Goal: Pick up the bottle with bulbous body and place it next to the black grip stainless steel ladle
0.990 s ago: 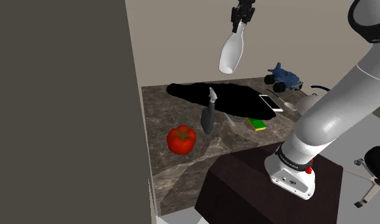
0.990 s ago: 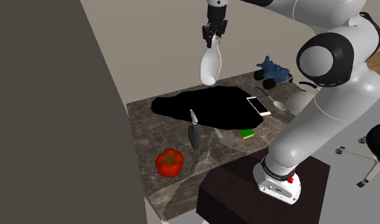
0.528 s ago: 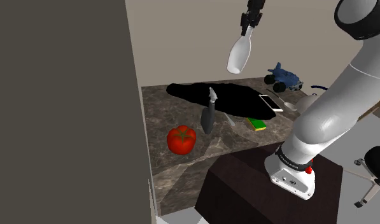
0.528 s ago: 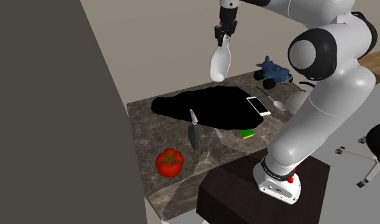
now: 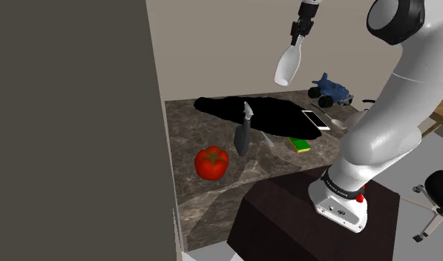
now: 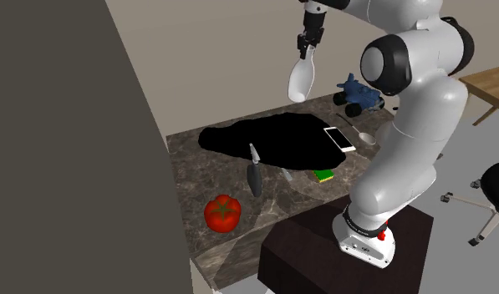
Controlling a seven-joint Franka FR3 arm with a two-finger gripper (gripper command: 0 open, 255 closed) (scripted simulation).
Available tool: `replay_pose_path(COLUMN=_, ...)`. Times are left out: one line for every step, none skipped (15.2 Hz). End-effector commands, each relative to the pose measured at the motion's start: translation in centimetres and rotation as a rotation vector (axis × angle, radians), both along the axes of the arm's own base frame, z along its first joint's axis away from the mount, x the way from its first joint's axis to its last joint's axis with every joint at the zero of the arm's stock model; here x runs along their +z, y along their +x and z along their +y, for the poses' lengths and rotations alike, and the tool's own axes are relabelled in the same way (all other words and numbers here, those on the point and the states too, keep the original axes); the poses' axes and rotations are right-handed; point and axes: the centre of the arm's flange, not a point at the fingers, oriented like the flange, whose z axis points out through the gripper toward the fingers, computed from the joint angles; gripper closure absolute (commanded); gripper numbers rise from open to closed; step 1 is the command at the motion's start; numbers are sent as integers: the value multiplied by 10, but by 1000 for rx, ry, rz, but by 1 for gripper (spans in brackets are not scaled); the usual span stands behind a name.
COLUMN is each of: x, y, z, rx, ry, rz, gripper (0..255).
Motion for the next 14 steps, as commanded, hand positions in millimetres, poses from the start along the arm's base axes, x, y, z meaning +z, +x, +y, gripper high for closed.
replay_pose_path(x=-6, y=-3, z=-23, rx=1, ry=-1, rz=-1, gripper=255)
replay_pose_path(x=-10, y=-5, z=-35, rx=1, ry=-1, rz=-1, gripper=255)
replay_pose_path(x=-14, y=-6, z=-48, rx=1, ry=-1, rz=-1, gripper=255)
replay_pose_path(x=-18, y=-8, z=-60, rx=1, ry=-1, rz=-1, gripper=255)
replay_pose_path(x=-22, y=-9, z=-73, rx=1, ry=-1, rz=-1, gripper=255)
replay_pose_path(x=-25, y=-11, z=-86, rx=1, ry=-1, rz=-1, gripper=255)
replay_pose_path(x=-29, y=-12, z=-98, rx=1, ry=-1, rz=-1, gripper=255)
replay_pose_path(x=-33, y=-14, z=-111, rx=1, ry=-1, rz=-1, gripper=255)
replay_pose_path(x=-37, y=-15, z=-123, rx=1, ry=-1, rz=-1, gripper=255)
replay_pose_path(x=-42, y=-17, z=-139, rx=1, ry=-1, rz=-1, gripper=255)
replay_pose_path(x=-47, y=-17, z=-139, rx=1, ry=-1, rz=-1, gripper=255)
replay_pose_path(x=-52, y=-17, z=-139, rx=1, ry=-1, rz=-1, gripper=255)
replay_pose_path(x=-57, y=-17, z=-139, rx=1, ry=-1, rz=-1, gripper=255)
replay_pose_path(x=-63, y=-17, z=-139, rx=1, ry=-1, rz=-1, gripper=255)
